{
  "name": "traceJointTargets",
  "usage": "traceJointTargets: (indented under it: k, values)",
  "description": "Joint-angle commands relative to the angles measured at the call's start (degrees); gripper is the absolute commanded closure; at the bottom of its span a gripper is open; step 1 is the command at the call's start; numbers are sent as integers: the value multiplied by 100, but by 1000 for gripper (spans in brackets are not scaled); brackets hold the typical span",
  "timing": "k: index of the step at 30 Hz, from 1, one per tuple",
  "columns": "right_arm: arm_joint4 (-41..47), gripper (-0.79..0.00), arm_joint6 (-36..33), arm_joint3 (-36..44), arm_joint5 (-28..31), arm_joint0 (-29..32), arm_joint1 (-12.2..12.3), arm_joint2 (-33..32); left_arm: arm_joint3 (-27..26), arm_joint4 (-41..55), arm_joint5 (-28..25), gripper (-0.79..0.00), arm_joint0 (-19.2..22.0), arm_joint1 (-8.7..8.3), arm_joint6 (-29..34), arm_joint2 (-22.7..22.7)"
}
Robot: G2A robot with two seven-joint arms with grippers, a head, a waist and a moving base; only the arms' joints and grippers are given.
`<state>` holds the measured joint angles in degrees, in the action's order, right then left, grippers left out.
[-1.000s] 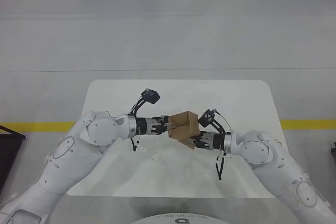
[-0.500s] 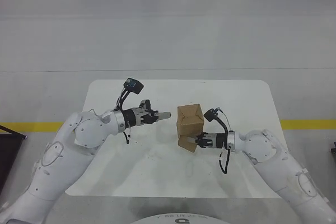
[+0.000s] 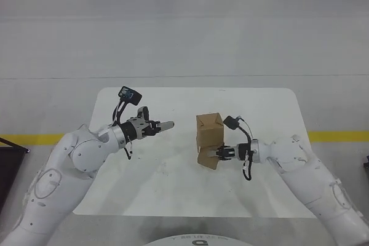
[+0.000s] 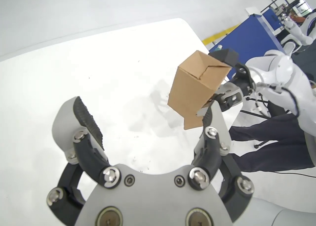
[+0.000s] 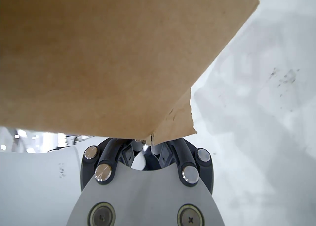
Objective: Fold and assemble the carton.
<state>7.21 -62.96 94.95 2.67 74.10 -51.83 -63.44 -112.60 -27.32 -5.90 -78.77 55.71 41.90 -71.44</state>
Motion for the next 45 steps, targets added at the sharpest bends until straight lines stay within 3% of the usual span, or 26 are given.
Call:
traceJointTargets:
  k: [1,4,7,19,23,25,31,40,45]
  values:
    - [575,0,-498,7,-681,-41,15,-84,3,6,2,-785,2,1,-1,2]
    - [1320,0,-1216,-90,-1596,-122,43,-205,3,6,2,-785,2,1,-1,2]
    - [1890,0,-1858,-258,-1836,-217,49,-234,3,6,2,-785,2,1,-1,2]
    - [1902,0,-1871,-437,-1825,-274,53,-234,3,6,2,-785,2,1,-1,2]
    - [2316,0,-2009,-601,-2391,-474,9,-70,3,6,2,-785,2,1,-1,2]
    - [2727,0,-1811,-770,-2590,-709,15,194,3,6,2,-785,2,1,-1,2]
    - [4232,0,-410,-1023,-3994,-1634,279,1426,3,6,2,-785,2,1,-1,2]
    - [7681,0,1557,-611,-5960,-2995,851,3125,3,6,2,-785,2,1,-1,2]
    - [8517,0,1666,-831,-6067,-3489,1003,4071,3,6,2,-785,2,1,-1,2]
